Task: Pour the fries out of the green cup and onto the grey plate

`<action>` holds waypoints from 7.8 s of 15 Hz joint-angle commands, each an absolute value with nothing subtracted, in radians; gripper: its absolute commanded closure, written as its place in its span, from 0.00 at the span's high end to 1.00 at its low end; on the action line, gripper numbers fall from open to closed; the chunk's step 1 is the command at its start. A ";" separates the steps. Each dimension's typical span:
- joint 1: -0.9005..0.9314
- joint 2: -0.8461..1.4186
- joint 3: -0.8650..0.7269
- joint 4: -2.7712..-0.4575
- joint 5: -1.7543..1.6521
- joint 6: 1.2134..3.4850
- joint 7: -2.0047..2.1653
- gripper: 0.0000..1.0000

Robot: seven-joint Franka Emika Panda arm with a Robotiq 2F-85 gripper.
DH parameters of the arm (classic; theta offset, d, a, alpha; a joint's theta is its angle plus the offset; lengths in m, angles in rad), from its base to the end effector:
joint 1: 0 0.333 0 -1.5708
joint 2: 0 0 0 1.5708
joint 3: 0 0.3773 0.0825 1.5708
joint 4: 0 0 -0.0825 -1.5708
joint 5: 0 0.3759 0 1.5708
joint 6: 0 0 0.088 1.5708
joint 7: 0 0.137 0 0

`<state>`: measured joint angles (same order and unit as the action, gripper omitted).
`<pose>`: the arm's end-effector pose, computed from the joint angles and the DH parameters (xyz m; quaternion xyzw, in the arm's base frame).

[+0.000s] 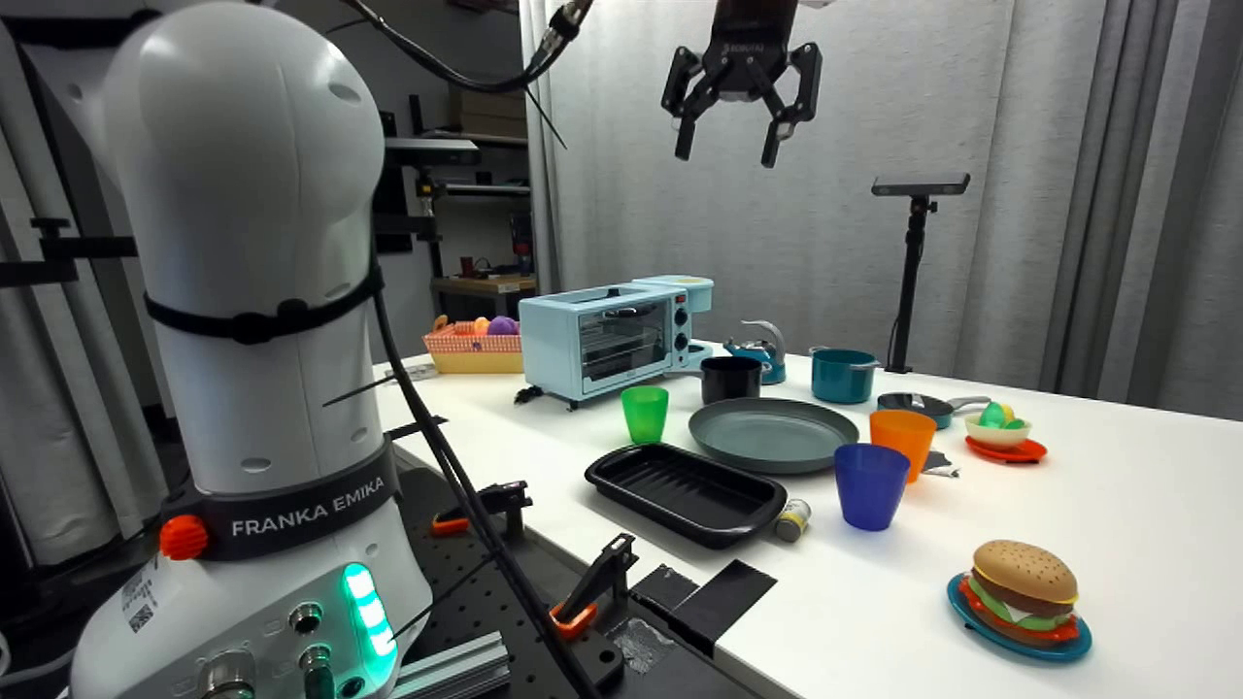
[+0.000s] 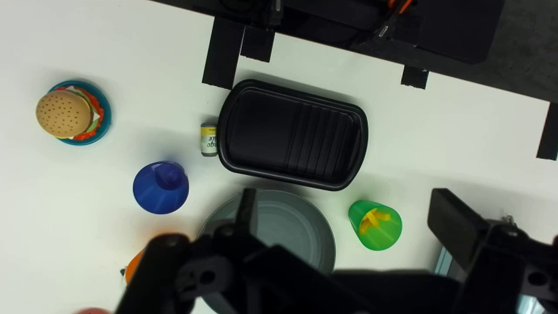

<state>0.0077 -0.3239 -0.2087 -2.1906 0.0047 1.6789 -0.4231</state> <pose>0.3943 -0.0888 0.5322 -0.9876 -0.1182 0.0819 0.0628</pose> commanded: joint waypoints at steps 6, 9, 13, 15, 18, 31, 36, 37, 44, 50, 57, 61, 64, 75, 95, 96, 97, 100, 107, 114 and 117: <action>-0.004 -0.240 -0.142 -2.261 -0.040 1.748 -0.433 1.00; -0.002 -0.202 -0.124 -2.271 -0.057 1.763 -0.435 1.00; 0.001 -0.143 -0.097 -2.289 -0.094 1.815 -0.431 1.00; 0.003 -0.117 -0.082 -2.307 -0.120 1.861 -0.429 1.00; 0.005 -0.075 -0.060 -2.327 -0.159 1.916 -0.422 1.00; 0.028 0.019 0.026 -2.369 -0.144 2.167 -0.438 1.00; 0.036 0.050 0.053 -2.380 -0.119 2.221 -0.460 1.00; 0.038 0.056 0.058 -2.381 -0.118 2.224 -0.464 1.00; 0.039 0.076 0.070 -2.373 -0.139 2.194 -0.451 1.00; 0.038 0.090 0.067 -2.369 -0.151 2.210 -0.452 1.00; 0.056 0.180 0.102 -2.321 -0.144 2.255 -0.482 1.00; 0.067 0.250 0.137 -2.280 -0.130 2.302 -0.506 1.00; 0.073 0.299 0.165 -2.249 -0.125 2.325 -0.527 1.00; 0.081 0.408 0.227 -2.157 -0.133 2.336 -0.564 1.00; 0.075 0.475 0.252 -2.169 -0.123 2.424 -0.552 0.26; 0.075 0.473 0.251 -2.170 -0.124 2.425 -0.551 0.17; 0.076 0.470 0.250 -2.172 -0.125 2.427 -0.548 0.10; 0.086 0.449 0.238 -2.184 -0.149 2.438 -0.529 0.00; 0.105 0.381 0.204 -2.206 -0.248 2.444 -0.495 0.01; 0.119 0.313 0.187 -2.184 -0.321 2.449 -0.452 0.01; 0.113 0.295 0.182 -2.154 -0.321 2.476 -0.450 0.01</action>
